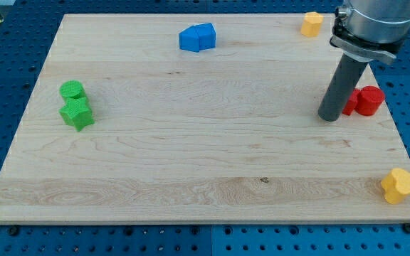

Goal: Push the yellow heart diagonally below the yellow hexagon

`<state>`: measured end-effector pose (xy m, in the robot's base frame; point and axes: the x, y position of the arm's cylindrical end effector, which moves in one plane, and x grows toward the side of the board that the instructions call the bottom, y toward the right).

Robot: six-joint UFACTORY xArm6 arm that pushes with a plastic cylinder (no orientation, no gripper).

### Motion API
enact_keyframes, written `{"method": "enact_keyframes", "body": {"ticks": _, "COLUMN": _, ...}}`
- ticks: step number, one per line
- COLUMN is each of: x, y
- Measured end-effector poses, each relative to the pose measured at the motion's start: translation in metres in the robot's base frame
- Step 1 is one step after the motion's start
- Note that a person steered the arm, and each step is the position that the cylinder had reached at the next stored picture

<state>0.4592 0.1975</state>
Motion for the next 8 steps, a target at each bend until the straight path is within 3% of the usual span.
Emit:
{"method": "enact_keyframes", "body": {"ticks": 1, "x": 0.006, "y": 0.001}}
{"method": "enact_keyframes", "body": {"ticks": 2, "x": 0.038, "y": 0.012}}
{"method": "enact_keyframes", "body": {"ticks": 4, "x": 0.061, "y": 0.126}}
{"method": "enact_keyframes", "body": {"ticks": 5, "x": 0.098, "y": 0.148}}
{"method": "enact_keyframes", "body": {"ticks": 6, "x": 0.142, "y": 0.145}}
{"method": "enact_keyframes", "body": {"ticks": 7, "x": 0.157, "y": 0.109}}
{"method": "enact_keyframes", "body": {"ticks": 8, "x": 0.14, "y": 0.056}}
